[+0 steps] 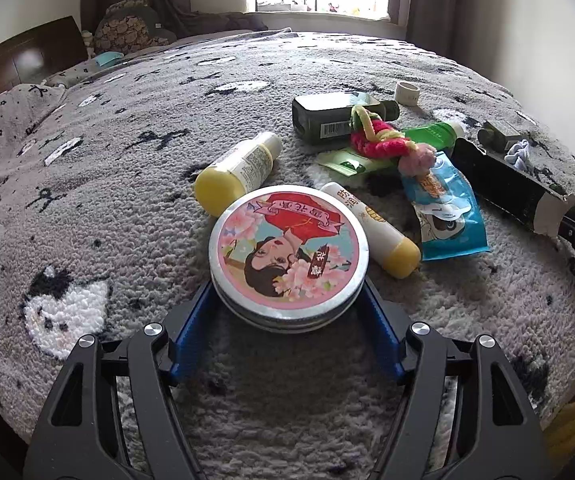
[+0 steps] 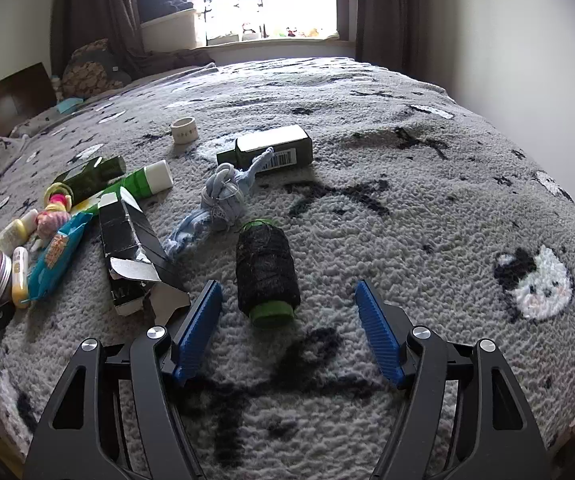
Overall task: Collect trash
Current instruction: 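Grasp the round pink tin with the left tool while the right tool grasps the black spool, then lower both tools below the bed edge and open them over the bin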
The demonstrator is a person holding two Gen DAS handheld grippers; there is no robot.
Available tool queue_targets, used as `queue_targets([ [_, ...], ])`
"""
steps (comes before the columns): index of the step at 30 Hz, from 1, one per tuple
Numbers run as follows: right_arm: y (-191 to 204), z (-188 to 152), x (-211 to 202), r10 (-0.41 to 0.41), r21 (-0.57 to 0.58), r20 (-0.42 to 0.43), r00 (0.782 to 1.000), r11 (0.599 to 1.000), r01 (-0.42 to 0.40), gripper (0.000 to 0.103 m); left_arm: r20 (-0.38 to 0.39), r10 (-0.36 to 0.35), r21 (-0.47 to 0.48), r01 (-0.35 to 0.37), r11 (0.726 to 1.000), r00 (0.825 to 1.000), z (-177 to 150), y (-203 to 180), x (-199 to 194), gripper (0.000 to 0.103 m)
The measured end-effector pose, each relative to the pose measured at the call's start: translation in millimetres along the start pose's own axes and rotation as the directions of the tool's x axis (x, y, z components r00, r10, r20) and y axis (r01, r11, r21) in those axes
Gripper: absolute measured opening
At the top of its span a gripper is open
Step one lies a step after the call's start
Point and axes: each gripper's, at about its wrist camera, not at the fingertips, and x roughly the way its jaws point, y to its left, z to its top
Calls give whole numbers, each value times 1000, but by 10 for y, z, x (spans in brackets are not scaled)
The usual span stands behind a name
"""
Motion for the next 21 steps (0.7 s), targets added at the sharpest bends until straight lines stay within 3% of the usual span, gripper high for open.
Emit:
queue_targets([
  [7,91,125,146,6,-39,-30,1000,999,-7,54,-4,-6,-6,6,1000,1000,117,4,136,70],
  [13,115,116,131,19,-58,-37,999,998,-21,28,19,-18,11,18,1000,1000,100,13,118,64],
  [21,52,-102,-164,30,-40,-50,998,999,-32,27,14,-43,6,43,999,999,-91,51,-98,64],
])
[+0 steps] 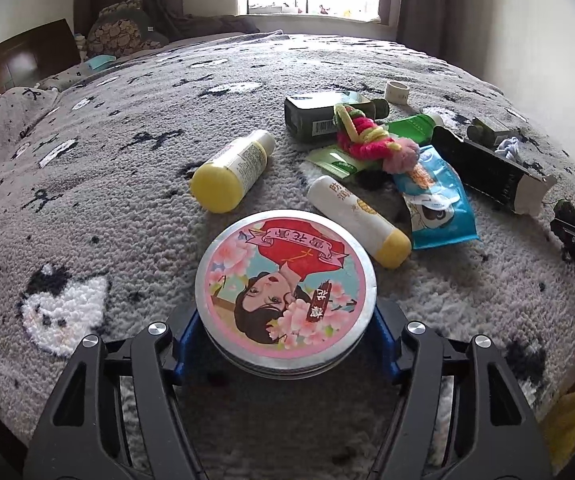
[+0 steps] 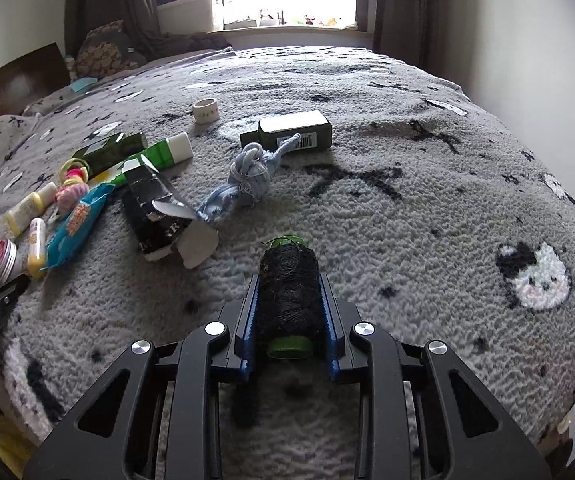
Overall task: Collect trash
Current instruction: 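Lower both tools below the bed edge and open them over the bin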
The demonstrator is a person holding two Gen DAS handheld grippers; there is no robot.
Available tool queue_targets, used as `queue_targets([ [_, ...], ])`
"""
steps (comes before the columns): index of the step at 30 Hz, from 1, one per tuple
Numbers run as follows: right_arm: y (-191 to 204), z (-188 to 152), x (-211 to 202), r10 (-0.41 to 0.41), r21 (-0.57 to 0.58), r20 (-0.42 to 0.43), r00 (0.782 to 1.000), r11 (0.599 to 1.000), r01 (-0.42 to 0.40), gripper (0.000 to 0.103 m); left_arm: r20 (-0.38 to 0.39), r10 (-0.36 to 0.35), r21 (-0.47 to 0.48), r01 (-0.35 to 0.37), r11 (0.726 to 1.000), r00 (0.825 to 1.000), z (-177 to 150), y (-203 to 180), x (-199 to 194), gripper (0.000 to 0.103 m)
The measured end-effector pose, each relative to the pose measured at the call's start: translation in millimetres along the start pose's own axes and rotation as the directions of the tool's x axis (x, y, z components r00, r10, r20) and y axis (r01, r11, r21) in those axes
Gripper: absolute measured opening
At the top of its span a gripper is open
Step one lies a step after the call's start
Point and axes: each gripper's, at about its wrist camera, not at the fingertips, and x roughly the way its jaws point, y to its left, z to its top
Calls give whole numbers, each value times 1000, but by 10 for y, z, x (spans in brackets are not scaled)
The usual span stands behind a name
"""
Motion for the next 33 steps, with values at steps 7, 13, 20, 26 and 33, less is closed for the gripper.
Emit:
queue_targets([
  [7,55,-296,-332,36,-2,12,999,999,-36,27,4,-37,-11,37,999,999,-282,20,-319,63],
  [13,211,-556,-629,110,-8,26,994,994,-109,27,22,-71,5,71,997,997,-568,1,-651,63],
  [20,495,-873,-1029,184,-69,46,982,981,-181,27,33,-102,57,100,993,994,-979,-90,-1029,63],
  [26,672,-1282,-1051,223,-116,-49,974,967,-227,27,-43,-172,82,175,981,984,-1375,-238,-1049,63],
  [33,740,-1749,-814,212,-104,-201,956,966,-236,27,-199,-215,108,239,965,956,-1844,-486,-718,63],
])
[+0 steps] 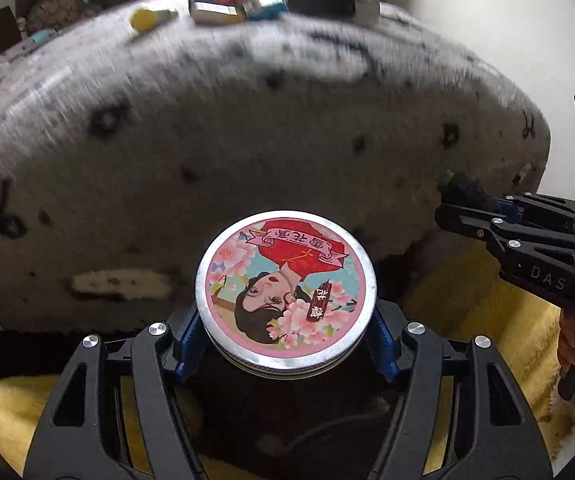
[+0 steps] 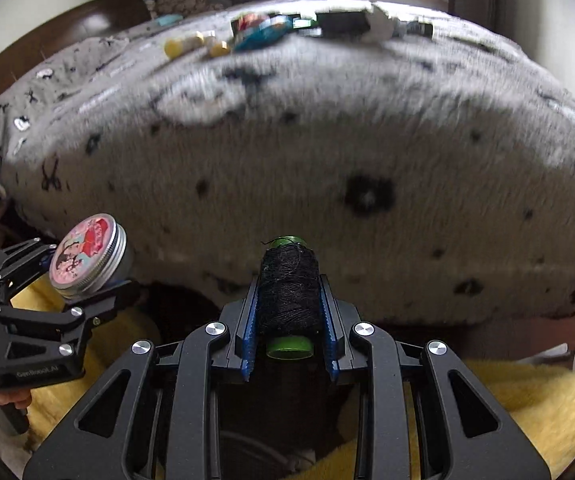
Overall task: Collect trash
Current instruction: 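Lower both tools below the bed edge and open them over the bin, then grasp the white tube with the left tool while the right tool grasps the black-and-white box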
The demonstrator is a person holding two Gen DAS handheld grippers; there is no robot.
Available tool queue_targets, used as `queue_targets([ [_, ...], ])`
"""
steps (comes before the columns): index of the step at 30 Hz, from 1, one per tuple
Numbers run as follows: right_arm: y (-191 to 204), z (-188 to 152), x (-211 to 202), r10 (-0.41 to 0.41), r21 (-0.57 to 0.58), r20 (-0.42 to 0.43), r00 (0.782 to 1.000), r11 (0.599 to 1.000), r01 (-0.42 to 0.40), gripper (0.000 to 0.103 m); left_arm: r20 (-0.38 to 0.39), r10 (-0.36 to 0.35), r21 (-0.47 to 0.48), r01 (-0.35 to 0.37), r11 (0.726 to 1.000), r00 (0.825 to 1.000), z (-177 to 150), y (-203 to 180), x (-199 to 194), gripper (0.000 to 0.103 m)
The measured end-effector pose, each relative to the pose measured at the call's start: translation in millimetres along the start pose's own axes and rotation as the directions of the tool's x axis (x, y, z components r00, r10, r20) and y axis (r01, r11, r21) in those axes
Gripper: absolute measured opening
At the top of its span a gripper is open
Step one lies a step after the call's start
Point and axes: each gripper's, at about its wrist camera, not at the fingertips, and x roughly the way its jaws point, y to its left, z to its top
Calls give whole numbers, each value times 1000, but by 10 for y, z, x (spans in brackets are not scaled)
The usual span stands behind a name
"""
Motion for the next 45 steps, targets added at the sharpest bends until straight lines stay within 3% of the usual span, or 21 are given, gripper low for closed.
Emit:
queue_targets([
  [6,-11,-206,281,28,30,-97,995,999,-26,27,-117,-37,-14,35,999,992,-193,-68,401,64],
  [17,-124,-447,792,71,88,-249,966,995,-51,28,-295,-82,-22,79,997,952,-383,-85,1103,64],
  [23,-78,-434,861,71,92,-262,962,995,-48,31,-298,-80,-21,78,997,951,-414,-83,1148,68],
  [24,-84,-438,858,68,96,-263,962,994,-44,35,-295,-75,-19,73,997,953,-417,-73,1157,70],
  [26,-148,-420,904,63,103,-260,964,994,-37,61,-290,-63,-17,61,998,955,-415,-27,1137,75],
  [31,-213,-376,857,47,130,-224,973,991,-18,71,-274,-36,-29,30,999,961,-364,98,1055,80],
  [39,-331,-265,684,39,161,-169,985,987,-12,76,-224,-9,-26,3,1000,974,-197,199,763,84],
  [45,-357,-28,237,12,145,-55,998,989,-4,76,-127,9,-27,-13,1000,992,30,218,322,85],
])
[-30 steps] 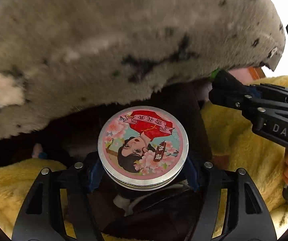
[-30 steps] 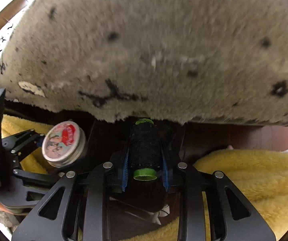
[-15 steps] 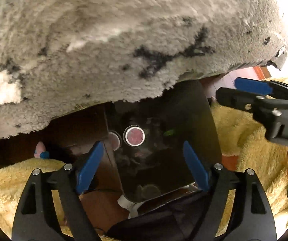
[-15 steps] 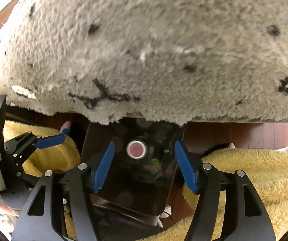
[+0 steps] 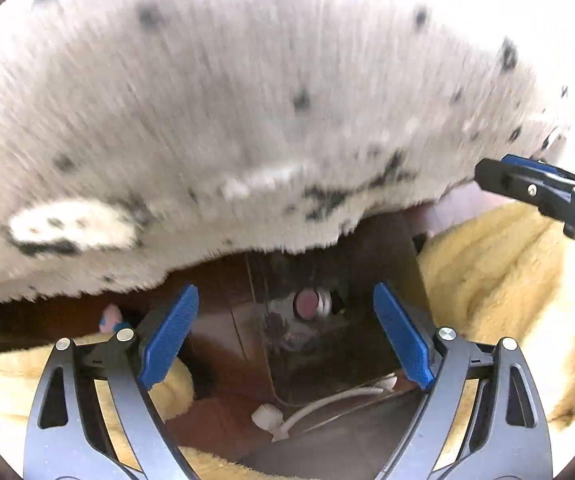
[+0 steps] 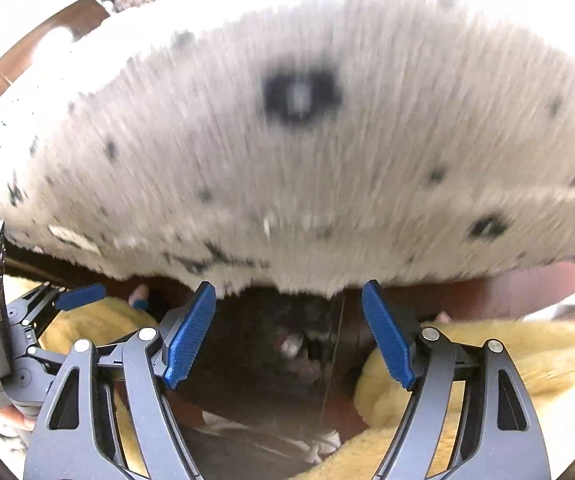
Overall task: Collect trash
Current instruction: 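Grasp the white tube with the left tool while the right tool grasps the black-and-white box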
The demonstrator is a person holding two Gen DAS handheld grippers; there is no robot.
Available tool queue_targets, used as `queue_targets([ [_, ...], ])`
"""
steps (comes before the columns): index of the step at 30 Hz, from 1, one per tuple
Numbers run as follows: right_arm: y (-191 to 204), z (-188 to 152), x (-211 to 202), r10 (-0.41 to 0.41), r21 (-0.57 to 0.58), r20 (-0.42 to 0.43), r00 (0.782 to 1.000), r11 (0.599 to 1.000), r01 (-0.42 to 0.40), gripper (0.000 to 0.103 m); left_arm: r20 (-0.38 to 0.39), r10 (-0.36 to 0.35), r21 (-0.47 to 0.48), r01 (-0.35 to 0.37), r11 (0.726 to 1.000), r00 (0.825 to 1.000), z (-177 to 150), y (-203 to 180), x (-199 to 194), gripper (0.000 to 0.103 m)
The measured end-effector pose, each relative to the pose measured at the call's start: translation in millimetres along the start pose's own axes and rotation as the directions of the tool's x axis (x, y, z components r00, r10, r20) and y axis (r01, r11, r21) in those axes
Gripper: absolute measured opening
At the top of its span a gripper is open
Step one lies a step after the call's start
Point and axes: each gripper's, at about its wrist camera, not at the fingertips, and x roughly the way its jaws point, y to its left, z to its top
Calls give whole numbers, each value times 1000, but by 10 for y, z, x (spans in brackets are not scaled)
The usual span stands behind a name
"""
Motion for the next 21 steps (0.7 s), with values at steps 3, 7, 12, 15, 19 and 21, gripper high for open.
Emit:
queue_targets([
  [3,-8,165,-275,-15,-19,88,996,1000,17,81,78,21,4,-22,1000,997,103,3,-306,86],
  [7,-49,455,-537,-47,-37,186,981,998,54,84,172,55,4,-57,998,984,352,32,-659,87],
  [12,-189,943,-644,-97,-28,268,958,994,109,84,252,96,-14,-96,995,963,753,143,-923,87],
  [15,-250,1224,-576,-110,-21,288,951,992,121,84,278,121,-37,-116,993,953,1006,226,-908,87],
  [19,-216,1562,-438,-143,-49,304,942,985,165,84,309,173,-75,-157,985,935,1401,383,-858,87],
  [21,-181,1682,-380,-136,-66,315,939,984,164,84,317,189,-90,-169,981,929,1597,369,-821,87],
])
